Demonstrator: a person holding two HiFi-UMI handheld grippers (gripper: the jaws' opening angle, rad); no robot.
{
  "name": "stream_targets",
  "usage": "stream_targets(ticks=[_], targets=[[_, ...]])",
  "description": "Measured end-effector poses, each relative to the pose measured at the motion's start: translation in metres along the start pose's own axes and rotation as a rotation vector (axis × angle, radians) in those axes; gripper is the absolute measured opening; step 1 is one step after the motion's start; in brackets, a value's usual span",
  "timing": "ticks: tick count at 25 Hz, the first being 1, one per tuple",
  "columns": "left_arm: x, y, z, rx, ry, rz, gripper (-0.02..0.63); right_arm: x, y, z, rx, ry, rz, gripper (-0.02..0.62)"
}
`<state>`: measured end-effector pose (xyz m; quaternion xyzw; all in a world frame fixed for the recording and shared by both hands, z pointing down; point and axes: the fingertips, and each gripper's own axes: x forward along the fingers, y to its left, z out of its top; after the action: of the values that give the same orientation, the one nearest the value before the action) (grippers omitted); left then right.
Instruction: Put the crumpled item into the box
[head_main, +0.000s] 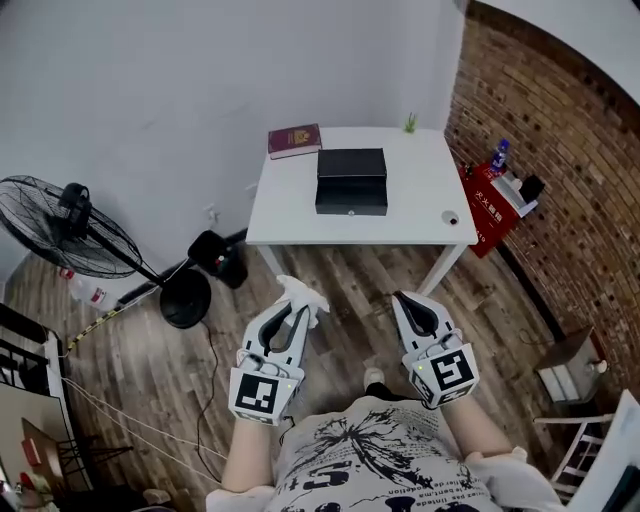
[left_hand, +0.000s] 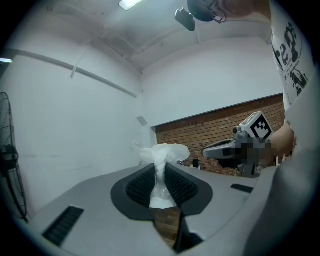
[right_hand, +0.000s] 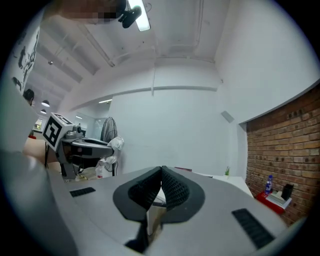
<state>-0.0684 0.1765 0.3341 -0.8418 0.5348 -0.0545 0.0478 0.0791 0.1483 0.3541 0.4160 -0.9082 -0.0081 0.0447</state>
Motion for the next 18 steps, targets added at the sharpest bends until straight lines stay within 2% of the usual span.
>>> stream_targets(ticks=[6, 10, 13, 18], targets=[[0.103, 0.017, 0.005, -0.009, -0.035, 0.034, 0.077, 0.056, -0.085, 0.007, -0.038, -0.006, 0.020, 0.015], [0.151, 0.017, -0.002, -0.007, -0.002, 0.036, 0.077, 0.079, -0.133, 0.001, -0.026, 0.021, 0.022, 0.015], [0.178, 0.021, -0.016, 0.003, 0.086, 0.011, 0.077, 0.100, -0.158, -0.007, -0.008, 0.042, 0.019, 0.015], [0.234, 0.061, -0.032, -0.046, 0.068, 0.015, 0.077, 0.157, -0.182, -0.026, -0.006, 0.083, 0.026, 0.015]])
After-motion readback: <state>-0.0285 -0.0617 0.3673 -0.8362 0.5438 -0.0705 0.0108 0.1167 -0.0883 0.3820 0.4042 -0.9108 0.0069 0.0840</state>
